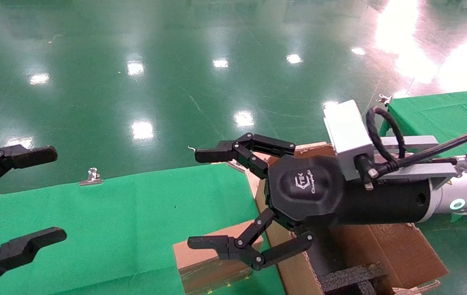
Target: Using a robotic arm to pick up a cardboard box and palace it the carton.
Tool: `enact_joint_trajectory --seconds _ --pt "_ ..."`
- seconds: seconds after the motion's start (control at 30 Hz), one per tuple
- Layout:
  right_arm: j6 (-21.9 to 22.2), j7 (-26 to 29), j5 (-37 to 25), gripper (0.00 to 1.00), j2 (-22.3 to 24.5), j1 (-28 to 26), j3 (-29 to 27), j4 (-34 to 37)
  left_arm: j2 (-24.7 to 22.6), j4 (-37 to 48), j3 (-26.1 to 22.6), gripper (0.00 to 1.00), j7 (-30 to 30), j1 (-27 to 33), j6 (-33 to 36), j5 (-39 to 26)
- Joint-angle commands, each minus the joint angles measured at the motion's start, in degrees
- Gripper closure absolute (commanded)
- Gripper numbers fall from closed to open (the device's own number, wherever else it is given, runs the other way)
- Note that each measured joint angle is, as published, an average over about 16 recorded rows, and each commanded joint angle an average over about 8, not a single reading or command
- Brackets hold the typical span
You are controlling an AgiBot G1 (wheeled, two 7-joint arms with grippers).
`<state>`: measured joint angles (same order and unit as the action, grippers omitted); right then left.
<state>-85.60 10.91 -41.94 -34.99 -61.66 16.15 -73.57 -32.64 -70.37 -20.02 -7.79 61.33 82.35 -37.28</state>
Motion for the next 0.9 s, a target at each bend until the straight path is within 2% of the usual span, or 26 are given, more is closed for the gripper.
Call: enact_joint_trajectory --seconds 0.03,0.43,0.47,0.7,0.73,0.9 --pt "0.0 0.0 0.0 0.00 0.0 0.0 0.0 0.0 0.0 0.0 0.0 0.00 0.0 0.0 0.0 0.0" --pt "0.0 0.0 0.0 0.00 0.0 0.0 0.0 0.0 0.0 0.0 0.0 0.00 0.0 0.0 0.0 0.0" --pt "0.0 0.0 0.0 0.00 0.0 0.0 0.0 0.0 0.0 0.0 0.0 0.07 0.0 0.0 0.0 0.0" --pt "0.0 0.0 0.0 0.00 0.0 0.0 0.0 0.0 0.0 0.0 0.0 0.95 0.0 0.0 0.0 0.0" --pt "0.0 0.0 0.0 0.00 0.0 0.0 0.0 0.0 0.0 0.0 0.0 1.00 0.0 0.0 0.0 0.0" --pt "0.0 0.1 -1.4 0.00 0.1 -0.4 0.6 0.2 0.0 0.0 0.0 1.00 0.0 0.0 0.0 0.0"
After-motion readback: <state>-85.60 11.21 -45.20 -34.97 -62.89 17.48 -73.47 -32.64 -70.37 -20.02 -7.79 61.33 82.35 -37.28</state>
